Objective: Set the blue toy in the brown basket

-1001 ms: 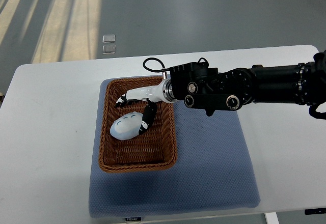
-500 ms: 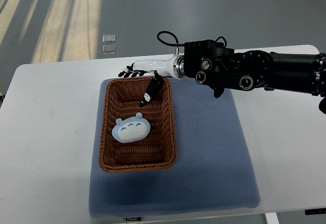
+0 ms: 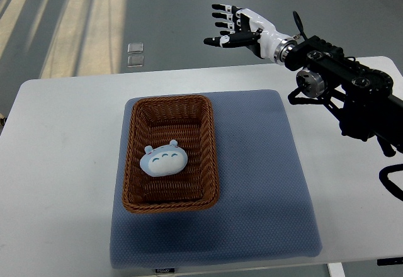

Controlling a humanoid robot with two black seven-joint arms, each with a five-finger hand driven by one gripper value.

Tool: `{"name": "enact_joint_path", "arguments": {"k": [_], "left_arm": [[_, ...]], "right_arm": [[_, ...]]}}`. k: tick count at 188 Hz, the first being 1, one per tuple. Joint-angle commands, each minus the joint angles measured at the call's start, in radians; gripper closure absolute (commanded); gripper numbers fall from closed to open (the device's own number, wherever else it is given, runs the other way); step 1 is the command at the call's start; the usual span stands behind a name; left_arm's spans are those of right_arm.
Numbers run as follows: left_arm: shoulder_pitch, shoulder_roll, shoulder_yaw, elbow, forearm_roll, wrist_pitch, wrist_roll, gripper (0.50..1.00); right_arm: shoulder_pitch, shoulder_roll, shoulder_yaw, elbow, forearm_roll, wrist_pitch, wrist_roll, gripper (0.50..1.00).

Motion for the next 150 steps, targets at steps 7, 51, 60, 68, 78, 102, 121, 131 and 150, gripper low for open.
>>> {"name": "enact_joint_path", "arguments": {"k": [7,51,60,68,78,102,121,131,150], "left_arm": [[0.0,0.0,0.001,0.0,0.0,0.0,0.0,0.5],[0.0,0.0,-0.001,0.0,0.0,0.0,0.0,0.5],[0.0,0.0,-0.001,0.0,0.0,0.0,0.0,0.5],[0.0,0.0,0.001,0.0,0.0,0.0,0.0,0.5],[0.0,0.0,0.001,0.0,-0.001,0.0,0.0,0.5],[0.0,0.0,-0.001,0.0,-0.001,0.0,0.0,0.5],[0.0,0.0,-0.001,0.0,0.0,0.0,0.0,0.5],[0.0,0.0,0.001,0.0,0.0,0.0,0.0,0.5],[0.0,0.0,0.001,0.0,0.0,0.0,0.0,0.5]], "right_arm": [[-0.113,0.005,0.201,-0.016,0.06,-0.013,0.006,0.589],[-0.223,0.036,0.288,-0.059,0.208,-0.016,0.068,0.589],[-0.231,0.037,0.288,-0.073,0.251,-0.014,0.077,0.589],[-0.235,0.037,0.288,-0.081,0.281,-0.014,0.081,0.589],[-0.248,0.034,0.288,-0.091,0.33,-0.014,0.086,0.591],[-0.258,0.029,0.287,-0.105,0.429,-0.013,0.088,0.589],[-0.26,0.026,0.287,-0.119,0.457,-0.008,0.091,0.589],[-0.258,0.025,0.287,-0.124,0.455,-0.008,0.092,0.589],[-0.254,0.022,0.284,-0.124,0.451,-0.013,0.115,0.589]]}}
